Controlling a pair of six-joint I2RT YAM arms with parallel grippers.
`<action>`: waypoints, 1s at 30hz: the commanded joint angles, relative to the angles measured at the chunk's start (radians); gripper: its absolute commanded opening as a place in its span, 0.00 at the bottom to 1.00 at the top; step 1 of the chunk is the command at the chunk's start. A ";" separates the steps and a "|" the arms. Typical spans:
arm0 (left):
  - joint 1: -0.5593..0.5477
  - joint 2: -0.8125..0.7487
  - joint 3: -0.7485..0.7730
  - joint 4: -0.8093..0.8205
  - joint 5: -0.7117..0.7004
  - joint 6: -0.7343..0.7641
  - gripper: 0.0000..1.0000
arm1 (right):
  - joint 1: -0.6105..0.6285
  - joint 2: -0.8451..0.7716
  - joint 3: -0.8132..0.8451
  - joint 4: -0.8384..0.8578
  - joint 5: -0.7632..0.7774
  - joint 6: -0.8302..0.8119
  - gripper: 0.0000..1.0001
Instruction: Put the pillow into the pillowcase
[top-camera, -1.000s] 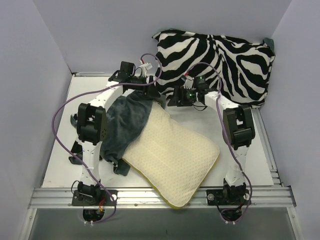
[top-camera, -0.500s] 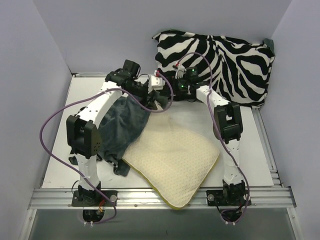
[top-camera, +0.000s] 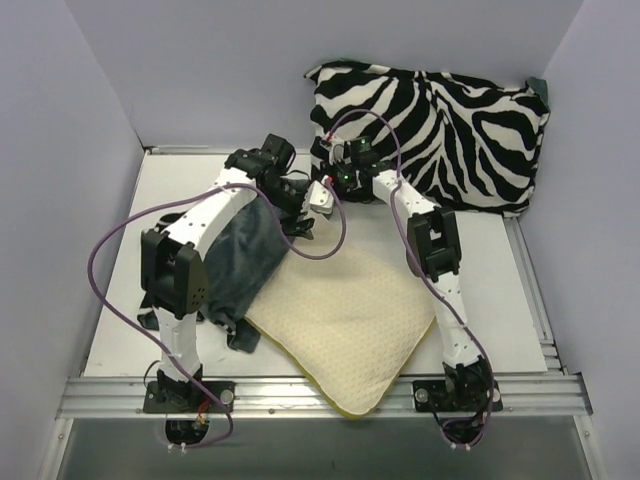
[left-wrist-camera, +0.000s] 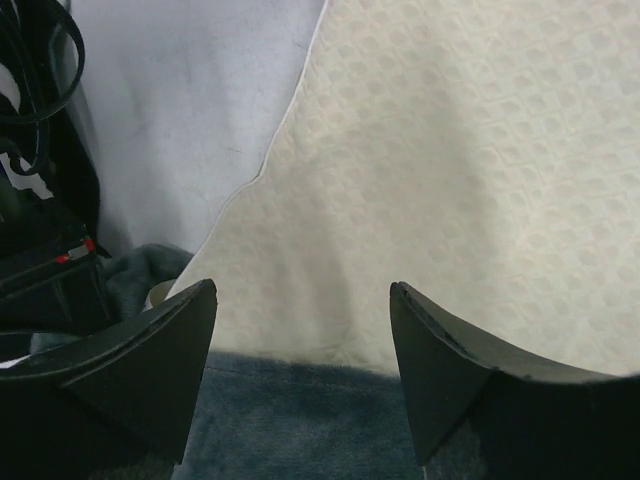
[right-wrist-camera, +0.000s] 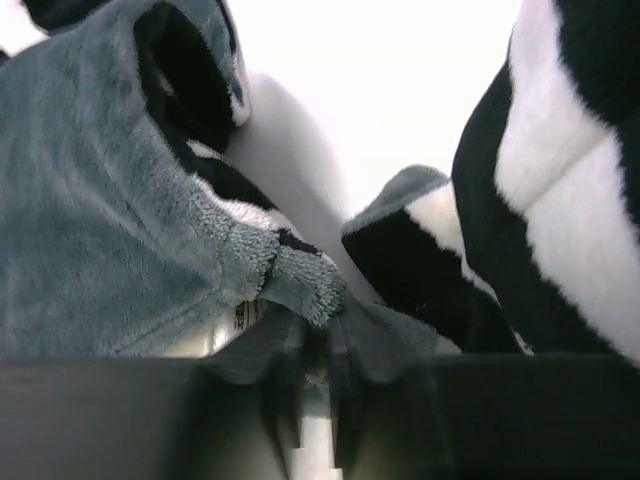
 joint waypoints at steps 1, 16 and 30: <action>-0.044 0.022 0.016 -0.042 -0.033 0.154 0.78 | -0.023 -0.051 0.000 -0.090 -0.062 0.002 0.01; -0.150 0.397 0.269 -0.034 -0.338 0.387 0.54 | -0.069 -0.252 -0.251 -0.073 -0.171 0.106 0.00; -0.023 -0.029 0.002 0.044 -0.454 0.139 0.00 | -0.172 -0.528 -0.508 -0.368 -0.200 -0.149 0.00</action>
